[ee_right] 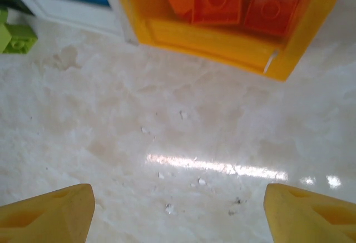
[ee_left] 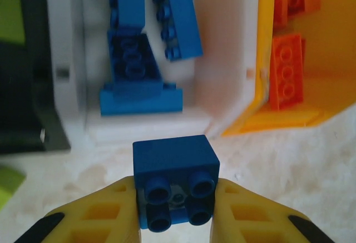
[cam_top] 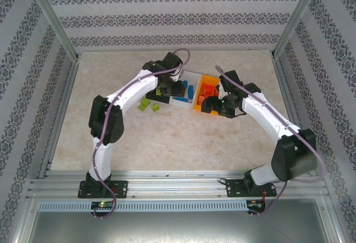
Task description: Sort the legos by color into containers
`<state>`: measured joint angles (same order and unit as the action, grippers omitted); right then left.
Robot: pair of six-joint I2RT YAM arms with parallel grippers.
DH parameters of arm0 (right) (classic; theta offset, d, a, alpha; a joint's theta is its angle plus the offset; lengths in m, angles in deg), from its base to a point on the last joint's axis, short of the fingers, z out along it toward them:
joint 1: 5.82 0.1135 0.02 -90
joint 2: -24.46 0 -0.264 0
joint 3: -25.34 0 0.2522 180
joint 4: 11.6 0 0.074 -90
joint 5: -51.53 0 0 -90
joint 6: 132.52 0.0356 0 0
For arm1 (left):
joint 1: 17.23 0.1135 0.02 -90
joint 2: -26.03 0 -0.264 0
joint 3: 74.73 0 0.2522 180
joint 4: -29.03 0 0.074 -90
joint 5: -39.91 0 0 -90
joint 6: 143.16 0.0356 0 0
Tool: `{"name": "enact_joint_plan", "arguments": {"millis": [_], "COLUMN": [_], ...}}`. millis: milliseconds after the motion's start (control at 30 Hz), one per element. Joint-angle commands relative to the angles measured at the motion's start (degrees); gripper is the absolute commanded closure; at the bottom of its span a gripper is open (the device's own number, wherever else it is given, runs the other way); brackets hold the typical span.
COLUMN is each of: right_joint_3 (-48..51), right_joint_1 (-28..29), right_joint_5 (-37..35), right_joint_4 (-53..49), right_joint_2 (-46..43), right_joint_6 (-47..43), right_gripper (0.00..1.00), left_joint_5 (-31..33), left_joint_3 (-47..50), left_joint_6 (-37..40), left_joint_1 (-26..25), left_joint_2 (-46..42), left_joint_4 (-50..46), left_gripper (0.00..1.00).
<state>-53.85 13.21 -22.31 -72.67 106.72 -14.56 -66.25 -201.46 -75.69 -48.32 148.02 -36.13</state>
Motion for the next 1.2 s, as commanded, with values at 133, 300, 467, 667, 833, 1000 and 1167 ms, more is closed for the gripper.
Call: {"name": "enact_joint_plan", "arguments": {"millis": [133,300,467,667,833,1000,1167], "right_joint_3": [3.96,3.7,2.95,-0.38,-3.96,-7.55,-10.87], "right_joint_1": [1.4,2.15,3.53,6.59,9.28,11.17,12.81], "right_joint_5": [-0.86,-1.5,-1.5,-1.44,-1.32,-0.57,0.24], "right_joint_4": [-1.84,-1.7,-0.73,0.18,0.2,0.43,0.44], "right_joint_2": [-5.92,-6.11,-4.19,0.28,4.63,8.61,12.49], "right_joint_6": [3.6,4.45,4.92,4.93,4.15,3.7,3.09], "right_gripper": [0.19,0.19,0.19,0.19,0.19,0.19,0.19], "left_joint_5": [-1.82,-2.69,-2.89,-1.49,0.65,2.63,1.22], "left_joint_3": [-16.48,-17.25,-15.51,-10.28,1.6,15.82,27.18], "left_joint_6": [3.18,2.72,2.75,3.76,4.82,6.76,9.3], "left_joint_1": [0.45,1.45,2.17,3.3,6.13,8.94,10.04], "left_joint_2": [9.81,9.76,7.45,1.9,-6.43,-14.6,-19.45], "left_joint_4": [-7.56,-7.42,-7.19,-6.83,-4.09,-1.43,2.51], "left_gripper": [0.5,0.4,0.37,0.34,0.33,0.33,0.33]}}
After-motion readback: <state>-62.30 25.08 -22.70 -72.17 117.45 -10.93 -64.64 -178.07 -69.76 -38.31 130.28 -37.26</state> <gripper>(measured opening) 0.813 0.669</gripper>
